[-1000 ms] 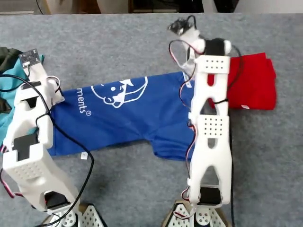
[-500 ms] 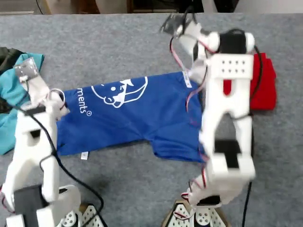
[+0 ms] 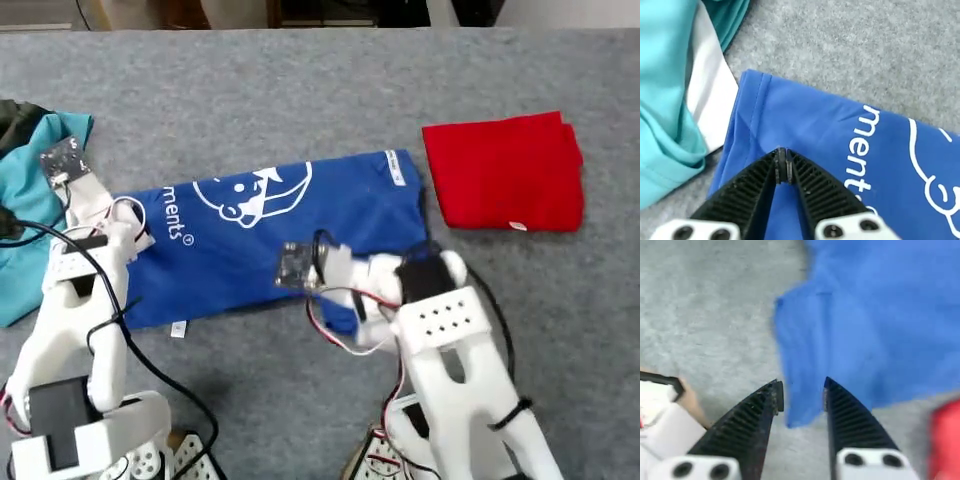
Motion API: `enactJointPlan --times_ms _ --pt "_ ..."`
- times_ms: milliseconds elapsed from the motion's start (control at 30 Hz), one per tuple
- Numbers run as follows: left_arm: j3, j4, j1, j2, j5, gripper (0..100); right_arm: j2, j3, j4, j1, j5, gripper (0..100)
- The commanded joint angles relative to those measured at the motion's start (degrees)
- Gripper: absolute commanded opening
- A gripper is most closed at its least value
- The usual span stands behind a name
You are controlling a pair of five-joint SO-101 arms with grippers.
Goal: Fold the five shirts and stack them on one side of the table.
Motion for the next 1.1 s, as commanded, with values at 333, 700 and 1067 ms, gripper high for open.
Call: enactJointPlan --times_ms 333,700,1067 --pt "-6.68 3.08 -0.79 3.38 0.53 2 9.98 6.37 -14.77 -1.1 -1.14 16.4" --pt "-7.12 3.08 -0.88 4.44 0.44 2 24.31 6.11 -23.12 -1.19 -1.14 16.4" --pt "-7.21 3.08 -0.88 4.44 0.44 2 31.34 3.65 -24.0 -5.49 -0.88 9.0"
